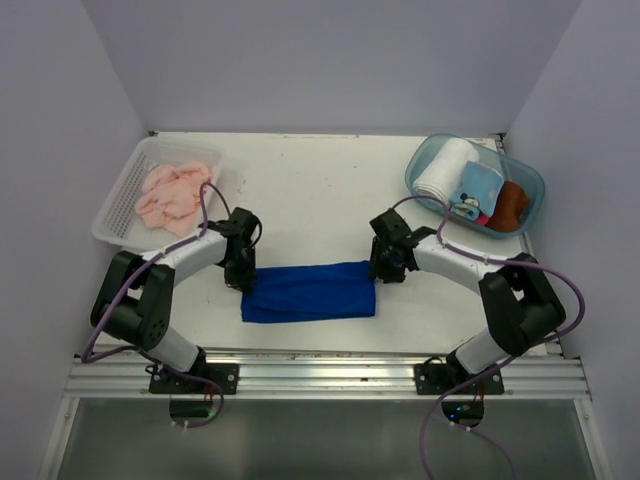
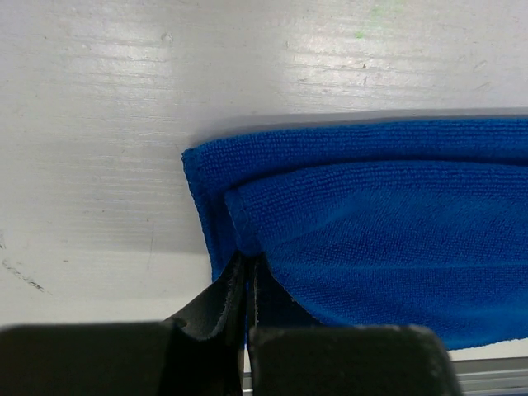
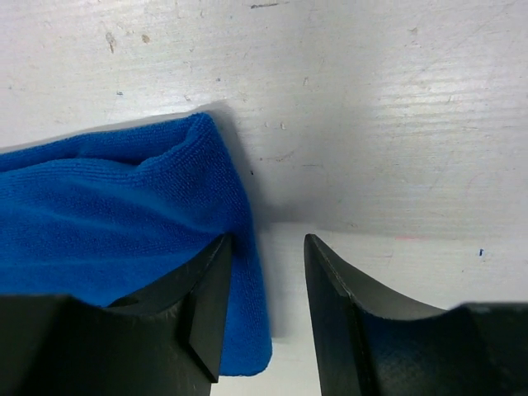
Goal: Roll the towels
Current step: Fold the towel
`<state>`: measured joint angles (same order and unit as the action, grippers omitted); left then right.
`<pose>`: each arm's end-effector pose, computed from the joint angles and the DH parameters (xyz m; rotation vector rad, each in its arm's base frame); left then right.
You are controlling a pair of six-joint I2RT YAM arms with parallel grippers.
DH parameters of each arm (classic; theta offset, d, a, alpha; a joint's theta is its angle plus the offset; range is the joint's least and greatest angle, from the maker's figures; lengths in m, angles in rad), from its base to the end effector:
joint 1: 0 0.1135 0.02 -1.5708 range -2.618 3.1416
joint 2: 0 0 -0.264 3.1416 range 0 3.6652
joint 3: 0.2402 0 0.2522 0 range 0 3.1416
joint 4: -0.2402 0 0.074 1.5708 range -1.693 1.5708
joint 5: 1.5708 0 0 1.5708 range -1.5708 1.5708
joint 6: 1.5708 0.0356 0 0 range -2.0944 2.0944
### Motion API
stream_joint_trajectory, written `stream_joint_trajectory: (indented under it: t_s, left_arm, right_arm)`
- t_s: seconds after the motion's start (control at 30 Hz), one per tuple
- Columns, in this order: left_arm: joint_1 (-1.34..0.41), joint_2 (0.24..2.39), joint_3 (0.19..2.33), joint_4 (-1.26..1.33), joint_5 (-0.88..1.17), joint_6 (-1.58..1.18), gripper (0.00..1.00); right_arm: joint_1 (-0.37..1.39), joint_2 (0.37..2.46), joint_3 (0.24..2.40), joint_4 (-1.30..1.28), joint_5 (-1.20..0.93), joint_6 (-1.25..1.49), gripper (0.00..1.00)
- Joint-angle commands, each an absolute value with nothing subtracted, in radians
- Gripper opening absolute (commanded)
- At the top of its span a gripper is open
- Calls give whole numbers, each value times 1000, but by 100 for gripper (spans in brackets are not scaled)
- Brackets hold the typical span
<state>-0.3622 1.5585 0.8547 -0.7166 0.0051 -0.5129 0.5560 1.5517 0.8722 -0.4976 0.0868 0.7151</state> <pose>0.2419 -0.0919 0.1563 -0.2257 2.9973 -0.1029 0.2439 0.1479 0.1691 0.2436 2.7542 0.2307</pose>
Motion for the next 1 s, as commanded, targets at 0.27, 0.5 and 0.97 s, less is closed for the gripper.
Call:
stream_joint_trajectory:
  t_s: [0.27, 0.5, 0.97]
  left_arm:
    - [-351, 1545, 900, -704, -54, -508, 14]
    - [-353, 1427, 982, -772, -127, -531, 39]
    - [-423, 1333, 842, -657, 127, -549, 37]
  right_arm:
    - [630, 1427, 966, -603, 169, 695, 44]
    - [690, 1454, 1011, -615, 207, 673, 37]
    - [693, 1727, 1169, -571, 136, 594, 10]
